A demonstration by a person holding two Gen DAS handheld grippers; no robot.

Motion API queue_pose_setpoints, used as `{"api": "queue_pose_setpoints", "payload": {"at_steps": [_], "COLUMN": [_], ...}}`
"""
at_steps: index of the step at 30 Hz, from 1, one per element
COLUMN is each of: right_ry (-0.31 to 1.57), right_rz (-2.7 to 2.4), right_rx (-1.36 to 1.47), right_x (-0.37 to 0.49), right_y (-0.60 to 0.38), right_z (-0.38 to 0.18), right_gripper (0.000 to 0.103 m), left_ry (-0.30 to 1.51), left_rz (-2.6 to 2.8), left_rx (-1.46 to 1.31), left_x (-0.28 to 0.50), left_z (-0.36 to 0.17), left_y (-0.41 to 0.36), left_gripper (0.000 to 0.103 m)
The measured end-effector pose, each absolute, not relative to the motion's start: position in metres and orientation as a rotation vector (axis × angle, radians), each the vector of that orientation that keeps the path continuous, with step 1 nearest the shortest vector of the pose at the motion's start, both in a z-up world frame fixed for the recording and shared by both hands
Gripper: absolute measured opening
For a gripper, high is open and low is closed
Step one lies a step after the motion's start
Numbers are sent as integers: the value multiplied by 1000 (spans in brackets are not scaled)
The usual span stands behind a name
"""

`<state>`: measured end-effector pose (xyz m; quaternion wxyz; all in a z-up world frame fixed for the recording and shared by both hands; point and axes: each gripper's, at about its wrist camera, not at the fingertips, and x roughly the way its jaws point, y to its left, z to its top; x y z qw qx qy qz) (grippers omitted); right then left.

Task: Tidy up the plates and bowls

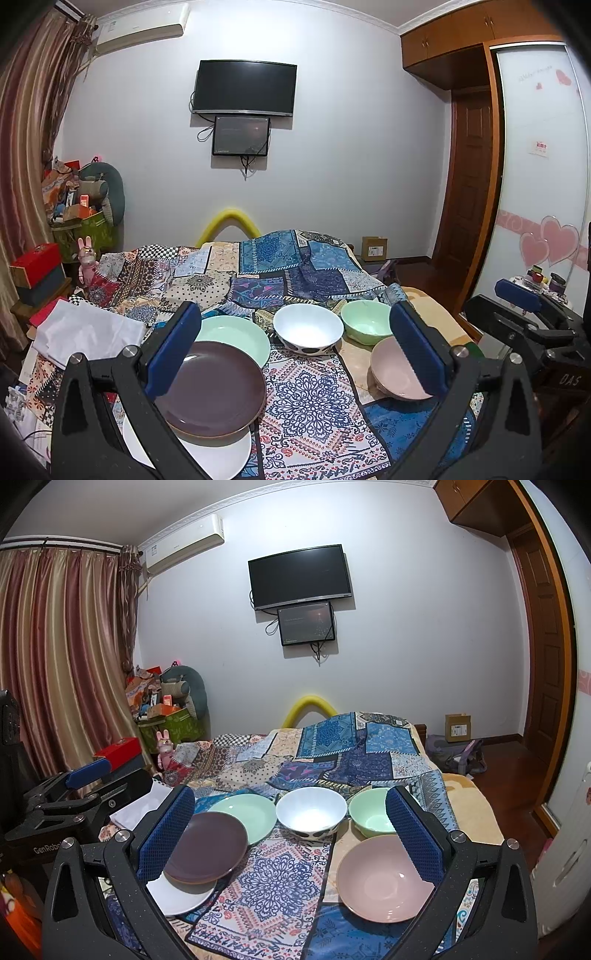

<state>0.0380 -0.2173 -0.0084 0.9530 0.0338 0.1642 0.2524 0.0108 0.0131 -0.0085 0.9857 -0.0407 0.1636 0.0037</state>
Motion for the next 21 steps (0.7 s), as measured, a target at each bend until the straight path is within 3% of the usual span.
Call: {"api": "queue_pose_setpoints", "payload": {"at_steps": [21], "right_ry": [332], "right_rz": [512], "right_rx": [69], "right_x": [39], "right_y": [-217], "right_z": [-9], "right_gripper": [103], "left_ry": [333], "left_rz": [1], "left_rx": [-85], "left_x": [12], "left_z": [-10], "left_y": [13], "left_gripper": [103]}}
